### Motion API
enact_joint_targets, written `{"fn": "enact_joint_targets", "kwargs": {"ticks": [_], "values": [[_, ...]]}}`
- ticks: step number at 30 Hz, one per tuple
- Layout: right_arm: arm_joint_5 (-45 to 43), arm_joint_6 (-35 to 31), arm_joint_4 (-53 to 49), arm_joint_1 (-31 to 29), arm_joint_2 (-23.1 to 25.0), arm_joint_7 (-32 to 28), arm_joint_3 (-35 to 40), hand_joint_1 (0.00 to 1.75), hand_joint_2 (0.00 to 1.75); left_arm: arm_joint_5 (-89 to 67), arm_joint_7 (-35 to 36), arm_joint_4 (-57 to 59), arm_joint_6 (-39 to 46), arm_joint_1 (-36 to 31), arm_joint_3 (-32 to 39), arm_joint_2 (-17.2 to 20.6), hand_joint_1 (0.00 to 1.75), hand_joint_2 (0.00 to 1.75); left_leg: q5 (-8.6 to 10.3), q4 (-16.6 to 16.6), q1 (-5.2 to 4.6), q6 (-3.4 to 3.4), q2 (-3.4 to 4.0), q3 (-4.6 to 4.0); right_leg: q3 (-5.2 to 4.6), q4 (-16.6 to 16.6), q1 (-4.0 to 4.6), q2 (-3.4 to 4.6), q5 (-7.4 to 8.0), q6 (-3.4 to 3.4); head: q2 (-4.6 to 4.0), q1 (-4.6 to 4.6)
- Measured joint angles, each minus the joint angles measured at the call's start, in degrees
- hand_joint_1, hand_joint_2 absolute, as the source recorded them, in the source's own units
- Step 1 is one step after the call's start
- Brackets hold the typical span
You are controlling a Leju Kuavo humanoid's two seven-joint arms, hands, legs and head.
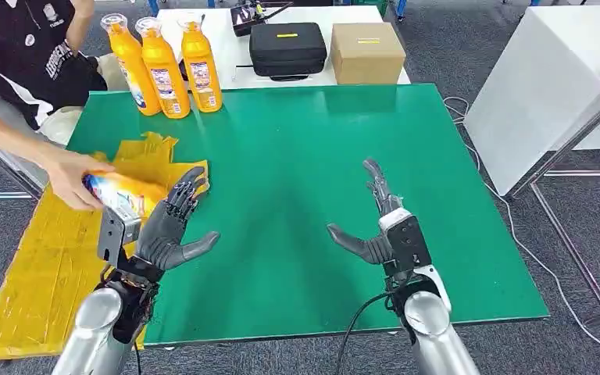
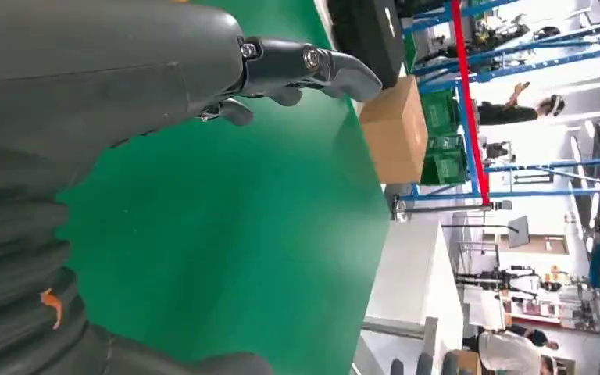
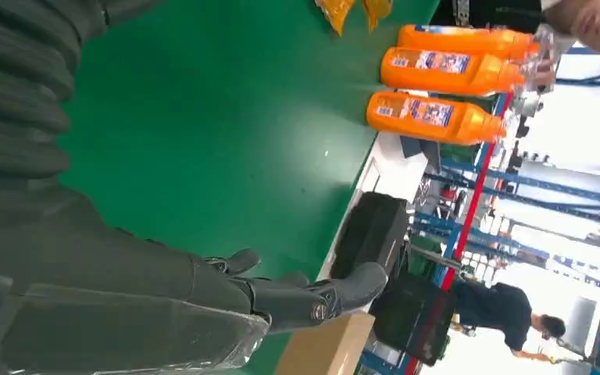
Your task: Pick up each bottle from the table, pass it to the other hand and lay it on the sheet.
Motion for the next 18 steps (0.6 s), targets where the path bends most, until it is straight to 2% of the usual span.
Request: {"fn": "enact_joint_targets", "kwargs": {"ticks": [18], "values": [[1.18, 1.14, -1.84, 1.59, 0.59, -1.20, 0.07, 0.00, 1.75, -1.14, -1.14, -0.09, -0.48, -0.73, -1.66, -0.46, 0.00, 1.75, 0.00, 0.00, 0.00, 0.00, 0.00, 0.00, 0.00, 0.00, 0.00, 0.00, 0.00, 0.00, 0.00, -0.02]]}}
